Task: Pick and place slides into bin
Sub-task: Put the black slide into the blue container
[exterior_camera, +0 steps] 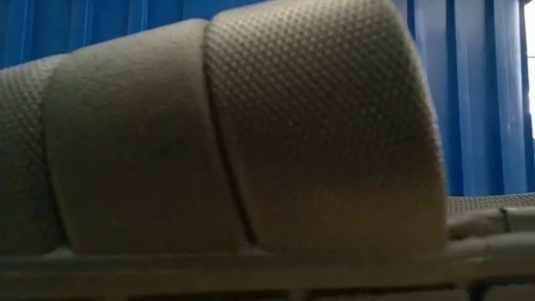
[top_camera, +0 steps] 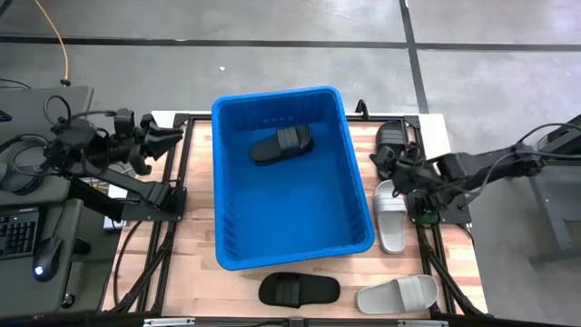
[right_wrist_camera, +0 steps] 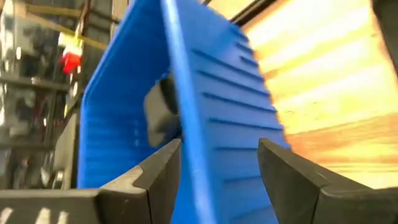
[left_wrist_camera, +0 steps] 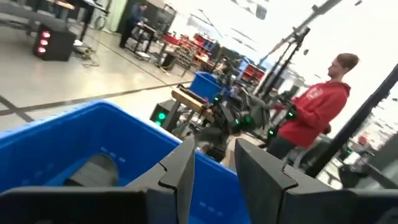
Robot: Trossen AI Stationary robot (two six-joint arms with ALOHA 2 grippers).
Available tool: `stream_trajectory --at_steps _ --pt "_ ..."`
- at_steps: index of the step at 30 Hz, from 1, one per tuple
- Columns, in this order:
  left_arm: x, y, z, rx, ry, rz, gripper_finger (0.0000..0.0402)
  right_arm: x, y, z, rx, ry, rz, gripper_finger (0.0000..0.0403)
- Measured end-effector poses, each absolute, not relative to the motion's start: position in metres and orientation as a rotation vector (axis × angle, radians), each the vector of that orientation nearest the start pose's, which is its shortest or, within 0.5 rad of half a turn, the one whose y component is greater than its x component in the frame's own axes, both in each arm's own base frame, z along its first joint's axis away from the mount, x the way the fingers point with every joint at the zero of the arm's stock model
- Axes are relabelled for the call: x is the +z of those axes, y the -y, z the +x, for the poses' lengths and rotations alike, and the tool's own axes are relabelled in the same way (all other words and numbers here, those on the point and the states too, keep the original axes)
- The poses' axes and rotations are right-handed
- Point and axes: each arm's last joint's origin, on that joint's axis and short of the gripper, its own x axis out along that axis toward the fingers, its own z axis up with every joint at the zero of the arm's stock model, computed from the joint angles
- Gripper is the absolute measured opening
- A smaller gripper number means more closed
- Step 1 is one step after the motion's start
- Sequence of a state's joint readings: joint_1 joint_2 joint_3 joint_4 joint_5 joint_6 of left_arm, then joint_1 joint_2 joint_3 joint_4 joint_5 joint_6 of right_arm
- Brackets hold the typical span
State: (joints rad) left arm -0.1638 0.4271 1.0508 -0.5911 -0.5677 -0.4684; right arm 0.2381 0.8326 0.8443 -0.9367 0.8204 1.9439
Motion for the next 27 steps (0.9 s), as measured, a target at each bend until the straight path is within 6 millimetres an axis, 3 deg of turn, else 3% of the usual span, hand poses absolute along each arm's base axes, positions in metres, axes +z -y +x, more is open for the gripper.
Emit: stream_trajectory --at_steps 9,14,20,27 --pt "0.409 -0.01 0.038 0.399 0.133 -0.45 0.0106 0.227 -0.002 0.118 -1.21 0.379 1.344 0.0201" --pt "0.409 -0.01 0.038 0.397 0.134 -0.449 0.0108 0.195 0.006 0.118 -1.211 0.513 1.401 0.0201" --pt "0.409 -0.01 0.038 0.397 0.136 -0.453 0.0108 0.18 0.012 0.117 -1.264 0.552 1.256 0.0201" --pt "0.409 -0.01 0.038 0.397 0.136 -0.453 0.0108 0.176 0.019 0.12 -1.321 0.554 1.406 0.0201"
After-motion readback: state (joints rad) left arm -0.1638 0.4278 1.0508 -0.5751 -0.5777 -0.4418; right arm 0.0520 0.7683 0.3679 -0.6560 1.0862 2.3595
